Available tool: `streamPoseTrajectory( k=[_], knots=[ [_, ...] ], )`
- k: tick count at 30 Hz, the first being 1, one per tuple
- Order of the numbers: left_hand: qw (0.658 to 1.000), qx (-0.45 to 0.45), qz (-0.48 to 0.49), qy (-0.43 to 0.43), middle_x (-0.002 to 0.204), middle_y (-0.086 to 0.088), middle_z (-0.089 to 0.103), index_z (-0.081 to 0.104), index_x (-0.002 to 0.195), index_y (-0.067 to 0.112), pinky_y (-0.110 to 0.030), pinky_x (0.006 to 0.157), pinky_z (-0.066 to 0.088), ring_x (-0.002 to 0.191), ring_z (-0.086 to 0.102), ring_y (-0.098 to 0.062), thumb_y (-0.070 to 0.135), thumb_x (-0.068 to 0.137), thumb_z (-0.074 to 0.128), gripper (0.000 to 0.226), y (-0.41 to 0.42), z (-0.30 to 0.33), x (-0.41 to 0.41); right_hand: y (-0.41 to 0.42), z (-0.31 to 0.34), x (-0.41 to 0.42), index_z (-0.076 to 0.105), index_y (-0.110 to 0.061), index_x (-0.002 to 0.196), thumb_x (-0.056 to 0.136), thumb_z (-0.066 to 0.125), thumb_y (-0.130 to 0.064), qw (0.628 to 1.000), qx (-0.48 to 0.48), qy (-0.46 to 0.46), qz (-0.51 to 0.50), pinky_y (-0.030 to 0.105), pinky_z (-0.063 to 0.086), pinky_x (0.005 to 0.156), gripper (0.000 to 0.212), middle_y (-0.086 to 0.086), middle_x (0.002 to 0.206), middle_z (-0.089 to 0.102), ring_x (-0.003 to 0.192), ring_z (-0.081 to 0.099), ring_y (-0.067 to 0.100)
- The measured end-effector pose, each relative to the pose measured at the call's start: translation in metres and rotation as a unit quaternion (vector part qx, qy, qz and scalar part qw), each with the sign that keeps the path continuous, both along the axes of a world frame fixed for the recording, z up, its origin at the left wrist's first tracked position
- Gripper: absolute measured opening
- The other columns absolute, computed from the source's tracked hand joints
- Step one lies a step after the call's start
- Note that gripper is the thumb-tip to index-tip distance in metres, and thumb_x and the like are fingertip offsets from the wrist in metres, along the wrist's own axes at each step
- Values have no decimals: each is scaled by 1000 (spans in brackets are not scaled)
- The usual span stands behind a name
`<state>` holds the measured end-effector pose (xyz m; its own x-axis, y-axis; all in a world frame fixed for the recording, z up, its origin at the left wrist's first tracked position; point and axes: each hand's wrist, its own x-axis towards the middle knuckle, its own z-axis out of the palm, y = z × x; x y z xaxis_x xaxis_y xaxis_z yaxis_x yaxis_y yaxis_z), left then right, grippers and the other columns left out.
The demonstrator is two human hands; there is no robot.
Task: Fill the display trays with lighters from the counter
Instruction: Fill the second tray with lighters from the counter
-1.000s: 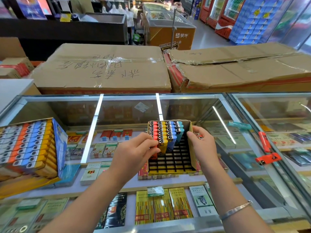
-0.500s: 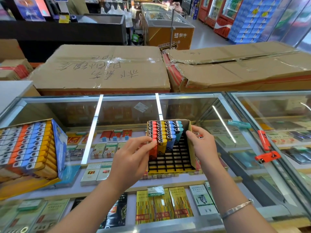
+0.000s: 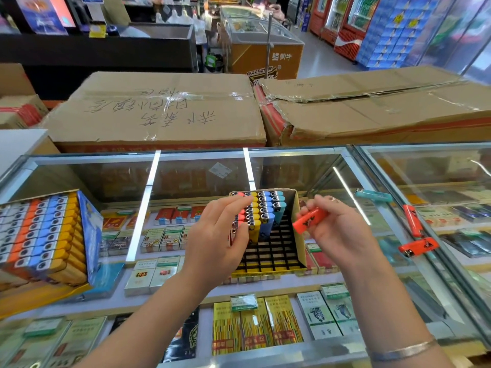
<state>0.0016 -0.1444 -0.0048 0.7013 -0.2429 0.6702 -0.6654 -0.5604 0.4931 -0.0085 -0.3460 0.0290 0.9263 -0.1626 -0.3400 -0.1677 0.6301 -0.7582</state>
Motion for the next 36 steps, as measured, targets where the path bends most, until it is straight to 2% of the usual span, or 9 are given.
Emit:
streamPoseTrajectory(
  k=[3, 9, 16, 19, 21, 24, 29, 32, 36],
  knots=[
    [999, 9, -23, -22, 108, -4, 64, 56, 121, 14, -21, 82, 46, 103, 53, -12, 24, 85, 56, 37, -10, 6, -1, 13, 4, -1, 47, -6, 96, 95, 48, -21, 998, 50, -13, 24, 33, 56, 61, 15, 9, 68, 64, 67, 66, 19],
    [995, 56, -75, -25, 96, 0, 67, 65, 116, 17, -27, 72, 48, 89, 57, -15, 33, 84, 62, 36, -17, 11, -2, 36, 3, -4, 54, -9, 85, 95, 44, -39, 996, -23, -12, 82, 31, 49, 64, 33, 6, 67, 60, 62, 58, 16],
    [973, 14, -145, 178, 97, 25, 58, 50, 117, 45, -24, 80, 45, 96, 50, -2, 60, 75, 58, 46, -12, 15, -8, 42, 9, -7, 50, -18, 72, 72, 67, -37, 982, -135, -87, 98, 20, 36, 45, 25, -3, 50, 44, 42, 39, 8],
    [964, -19, -151, 216, 94, 23, 56, 51, 102, 55, -21, 80, 43, 94, 51, -3, 62, 76, 55, 27, -13, 18, -8, 43, 12, -7, 52, -18, 70, 69, 69, -29, 974, -169, -119, 97, 13, 34, 36, 21, -6, 49, 49, 39, 44, 3],
    [969, -31, -140, 200, 84, 19, 59, 54, 87, 51, -23, 76, 40, 88, 51, -4, 50, 83, 55, 5, -14, 21, -5, 45, 13, -7, 56, -21, 67, 66, 71, -31, 960, -211, -136, 122, 12, 37, 39, 19, -8, 53, 54, 43, 49, 1],
    [970, -56, -129, 200, 84, 16, 61, 59, 91, 40, -21, 74, 43, 84, 54, -6, 32, 86, 58, 10, -13, 24, -2, 45, 12, -6, 60, -24, 64, 71, 69, -42, 946, -244, -165, 135, 14, 38, 44, 21, -9, 55, 54, 47, 48, 2],
    [969, -79, -97, 212, 87, 17, 62, 53, 93, 41, -15, 70, 46, 83, 57, -1, 17, 86, 64, 27, 0, 17, 2, 36, -5, 5, 61, -14, 78, 93, 53, -33, 946, -304, -113, -23, 12, 41, 47, 26, -9, 65, 60, 57, 54, 2],
    [970, -99, -74, 210, 87, 19, 65, 49, 97, 42, -19, 70, 50, 84, 61, 0, 18, 84, 66, 32, 9, 10, 1, 29, -26, 8, 63, -26, 94, 92, 53, -22, 947, -316, -40, -43, 14, 48, 52, 12, 1, 102, 63, 85, 63, 12],
    [980, -97, -68, 158, 87, 21, 61, 36, 114, 50, -13, 69, 50, 85, 62, -2, 15, 82, 68, 57, 15, 11, -2, 33, -43, 7, 56, -54, 101, 95, 49, -18, 949, -312, -35, -14, 28, 56, 76, 37, -18, 112, 56, 103, 59, 7]
  ],
)
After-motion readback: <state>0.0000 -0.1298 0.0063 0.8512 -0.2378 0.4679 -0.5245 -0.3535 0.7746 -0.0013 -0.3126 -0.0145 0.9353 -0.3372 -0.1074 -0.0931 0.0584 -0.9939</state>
